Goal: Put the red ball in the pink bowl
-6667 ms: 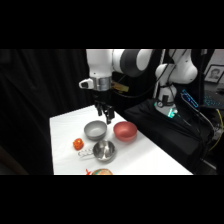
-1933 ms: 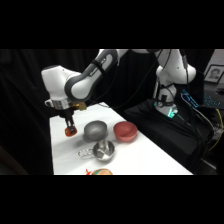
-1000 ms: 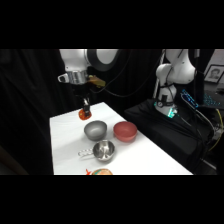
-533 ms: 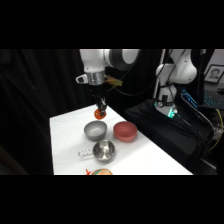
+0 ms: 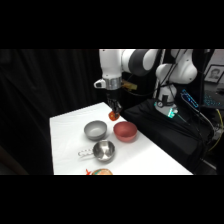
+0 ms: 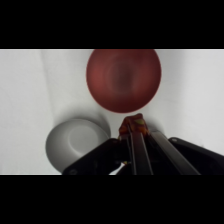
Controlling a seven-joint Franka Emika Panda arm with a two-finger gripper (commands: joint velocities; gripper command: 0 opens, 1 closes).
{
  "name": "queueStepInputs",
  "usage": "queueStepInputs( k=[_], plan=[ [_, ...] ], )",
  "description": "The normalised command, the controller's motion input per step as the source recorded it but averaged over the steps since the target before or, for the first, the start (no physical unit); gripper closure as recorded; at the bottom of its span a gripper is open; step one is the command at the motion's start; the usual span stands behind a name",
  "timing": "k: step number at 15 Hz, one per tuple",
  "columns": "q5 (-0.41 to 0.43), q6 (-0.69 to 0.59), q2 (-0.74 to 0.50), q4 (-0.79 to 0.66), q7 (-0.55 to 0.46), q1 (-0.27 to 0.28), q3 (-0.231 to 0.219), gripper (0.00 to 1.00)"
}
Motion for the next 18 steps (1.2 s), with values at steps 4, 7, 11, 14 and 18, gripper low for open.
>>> queueStepInputs(
  k=[4,7,11,14,18],
  plan=[
    [-0.079,0.25,-0.25,-0.42,0.16,0.034,0.017,0.96],
    [-0.057,0.27,-0.19,-0.35,0.12,0.024,0.005,0.96],
    [-0.041,0.34,-0.05,-0.25,0.11,0.019,-0.001,0.96],
    [-0.072,0.34,0.05,-0.16,0.11,0.012,-0.003,0.96],
    [-0.077,0.42,0.19,-0.06,0.08,0.007,-0.021,0.96]
  ],
)
